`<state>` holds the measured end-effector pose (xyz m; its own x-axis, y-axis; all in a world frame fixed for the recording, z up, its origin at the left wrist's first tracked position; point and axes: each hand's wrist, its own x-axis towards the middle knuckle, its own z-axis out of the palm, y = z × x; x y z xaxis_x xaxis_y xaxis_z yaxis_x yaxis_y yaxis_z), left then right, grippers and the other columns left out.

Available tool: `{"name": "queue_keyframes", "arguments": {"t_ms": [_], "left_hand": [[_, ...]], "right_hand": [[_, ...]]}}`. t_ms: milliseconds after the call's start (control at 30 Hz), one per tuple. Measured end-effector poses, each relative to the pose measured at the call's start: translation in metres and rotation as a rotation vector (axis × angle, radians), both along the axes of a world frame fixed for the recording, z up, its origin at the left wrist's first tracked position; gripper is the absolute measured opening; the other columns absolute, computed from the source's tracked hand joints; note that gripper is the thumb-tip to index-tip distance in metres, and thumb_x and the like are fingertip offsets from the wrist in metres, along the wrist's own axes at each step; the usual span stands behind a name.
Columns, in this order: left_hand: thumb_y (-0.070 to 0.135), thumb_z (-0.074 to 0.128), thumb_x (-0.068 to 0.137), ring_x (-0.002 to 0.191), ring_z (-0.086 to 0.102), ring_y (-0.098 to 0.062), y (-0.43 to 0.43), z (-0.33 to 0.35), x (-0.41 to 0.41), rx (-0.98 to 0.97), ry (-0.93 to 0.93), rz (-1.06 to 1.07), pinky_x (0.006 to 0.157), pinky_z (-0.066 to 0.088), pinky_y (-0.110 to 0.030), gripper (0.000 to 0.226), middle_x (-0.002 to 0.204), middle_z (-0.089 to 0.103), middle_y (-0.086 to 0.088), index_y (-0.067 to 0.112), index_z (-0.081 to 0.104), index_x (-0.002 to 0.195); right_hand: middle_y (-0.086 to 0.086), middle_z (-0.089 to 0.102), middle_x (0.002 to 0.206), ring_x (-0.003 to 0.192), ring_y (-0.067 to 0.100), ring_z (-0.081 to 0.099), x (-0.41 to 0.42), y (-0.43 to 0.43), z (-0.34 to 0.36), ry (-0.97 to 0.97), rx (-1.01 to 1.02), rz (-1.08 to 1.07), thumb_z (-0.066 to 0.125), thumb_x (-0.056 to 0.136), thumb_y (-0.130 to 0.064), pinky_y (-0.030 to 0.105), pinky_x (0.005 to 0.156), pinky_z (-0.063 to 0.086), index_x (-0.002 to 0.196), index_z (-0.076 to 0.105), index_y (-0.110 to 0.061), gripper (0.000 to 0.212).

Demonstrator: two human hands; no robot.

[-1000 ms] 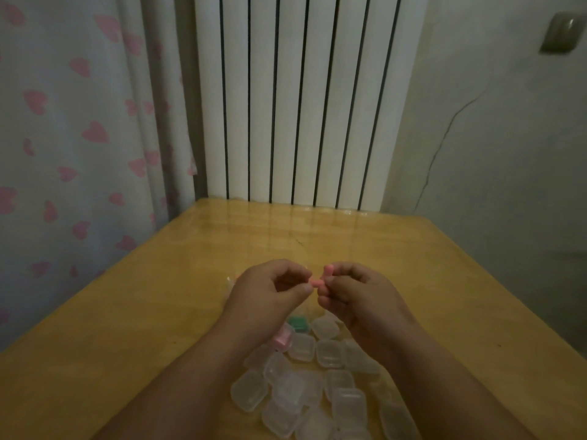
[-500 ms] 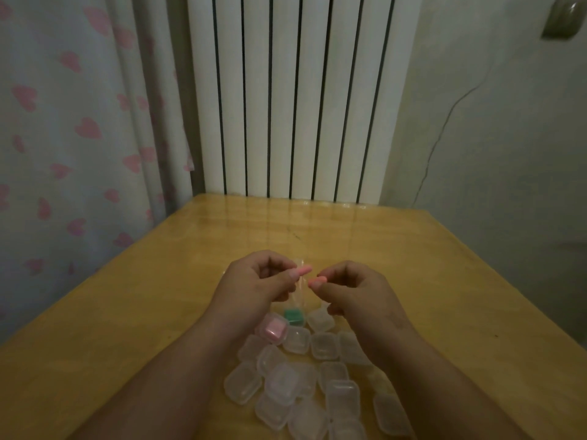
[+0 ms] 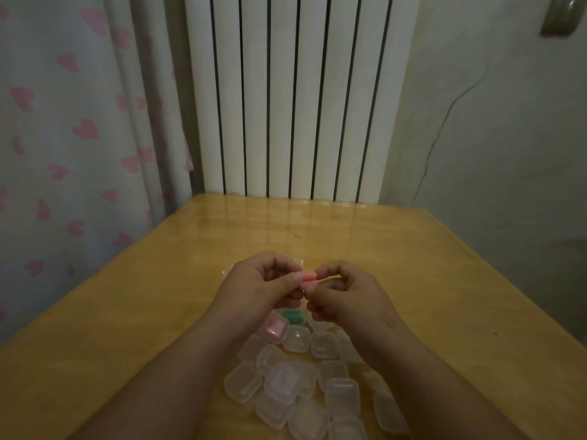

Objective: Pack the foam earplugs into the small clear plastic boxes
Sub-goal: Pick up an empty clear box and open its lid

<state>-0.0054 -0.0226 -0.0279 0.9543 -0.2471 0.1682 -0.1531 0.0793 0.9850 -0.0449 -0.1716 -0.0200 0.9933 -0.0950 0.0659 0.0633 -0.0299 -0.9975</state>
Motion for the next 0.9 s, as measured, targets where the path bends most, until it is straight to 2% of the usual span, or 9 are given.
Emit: {"name": "queue_keyframes", "arguments": {"t_ms": [167, 267, 367, 400, 500, 600, 767, 833, 900], "left_hand": [[0.022, 0.08, 0.065, 0.068, 0.069, -0.018, 0.001, 0.001, 0.0, -0.015, 0.037, -0.001, 0.061, 0.056, -0.025, 0.035, 0.076, 0.072, -0.013, 0.003, 0.068, 0.092], [0.005, 0.073, 0.082, 0.066, 0.069, -0.018, 0.0, 0.001, 0.0, -0.004, 0.056, 0.014, 0.059, 0.055, -0.023, 0.01, 0.074, 0.071, -0.011, 0.004, 0.067, 0.09], [0.003, 0.068, 0.087, 0.065, 0.066, -0.016, -0.001, -0.002, 0.0, 0.054, 0.023, 0.036, 0.059, 0.056, -0.025, 0.007, 0.071, 0.07, -0.006, 0.009, 0.068, 0.09], [0.007, 0.069, 0.088, 0.064, 0.064, -0.011, 0.0, -0.004, 0.002, 0.172, -0.05, 0.075, 0.057, 0.054, -0.024, 0.007, 0.071, 0.07, 0.001, 0.014, 0.069, 0.09], [0.031, 0.068, 0.085, 0.075, 0.057, 0.005, 0.005, -0.008, 0.004, 0.879, -0.496, 0.112, 0.067, 0.045, -0.015, 0.01, 0.079, 0.063, 0.02, 0.033, 0.071, 0.094], [0.045, 0.064, 0.081, 0.1, 0.051, 0.0, 0.005, -0.01, 0.004, 1.151, -0.636, -0.037, 0.091, 0.041, -0.026, 0.027, 0.099, 0.065, 0.02, 0.04, 0.071, 0.108], [0.05, 0.062, 0.085, 0.111, 0.042, -0.006, 0.007, -0.013, 0.008, 1.255, -0.68, -0.123, 0.098, 0.03, -0.031, 0.032, 0.109, 0.057, 0.019, 0.043, 0.067, 0.115], [0.046, 0.068, 0.082, 0.107, 0.043, -0.003, 0.009, -0.013, 0.009, 1.173, -0.631, -0.162, 0.096, 0.034, -0.027, 0.026, 0.106, 0.056, 0.019, 0.042, 0.068, 0.107], [0.036, 0.075, 0.079, 0.093, 0.049, 0.002, 0.01, -0.01, 0.007, 0.995, -0.557, -0.125, 0.083, 0.043, -0.02, 0.02, 0.099, 0.059, 0.017, 0.042, 0.061, 0.092]], "right_hand": [[0.001, 0.064, 0.074, 0.06, 0.01, 0.059, 0.002, 0.002, -0.002, -0.082, -0.223, -0.098, 0.075, 0.081, -0.015, 0.027, 0.056, 0.05, 0.097, 0.067, -0.021, 0.019], [0.006, 0.068, 0.087, 0.067, 0.011, 0.067, 0.002, 0.002, -0.001, -0.091, -0.106, -0.052, 0.072, 0.083, -0.007, 0.022, 0.059, 0.054, 0.099, 0.068, -0.016, 0.019], [0.009, 0.071, 0.077, 0.064, 0.013, 0.067, 0.002, 0.001, -0.001, -0.122, -0.065, -0.084, 0.07, 0.083, -0.002, 0.025, 0.06, 0.057, 0.089, 0.07, -0.007, 0.008], [0.009, 0.072, 0.075, 0.063, 0.013, 0.067, 0.004, -0.001, -0.002, -0.132, -0.072, -0.13, 0.07, 0.083, -0.002, 0.026, 0.061, 0.058, 0.087, 0.07, -0.007, 0.006], [0.006, 0.073, 0.075, 0.063, 0.011, 0.067, 0.008, -0.007, -0.005, -0.136, -0.124, -0.24, 0.071, 0.085, -0.008, 0.028, 0.062, 0.059, 0.087, 0.07, -0.013, 0.005], [0.006, 0.073, 0.074, 0.062, 0.011, 0.066, 0.008, -0.007, -0.006, -0.134, -0.132, -0.246, 0.071, 0.085, -0.008, 0.025, 0.059, 0.057, 0.086, 0.069, -0.013, 0.006], [0.007, 0.072, 0.073, 0.059, 0.008, 0.063, 0.007, -0.004, -0.006, -0.14, -0.129, -0.22, 0.069, 0.086, -0.005, 0.022, 0.056, 0.055, 0.086, 0.068, -0.011, 0.006], [0.006, 0.072, 0.074, 0.057, 0.007, 0.062, 0.007, -0.004, -0.005, -0.13, -0.137, -0.221, 0.069, 0.087, -0.007, 0.023, 0.055, 0.055, 0.09, 0.068, -0.013, 0.007], [0.005, 0.071, 0.075, 0.056, 0.007, 0.062, 0.007, -0.005, -0.005, -0.113, -0.148, -0.23, 0.068, 0.087, -0.009, 0.025, 0.056, 0.056, 0.093, 0.067, -0.016, 0.009]]}}
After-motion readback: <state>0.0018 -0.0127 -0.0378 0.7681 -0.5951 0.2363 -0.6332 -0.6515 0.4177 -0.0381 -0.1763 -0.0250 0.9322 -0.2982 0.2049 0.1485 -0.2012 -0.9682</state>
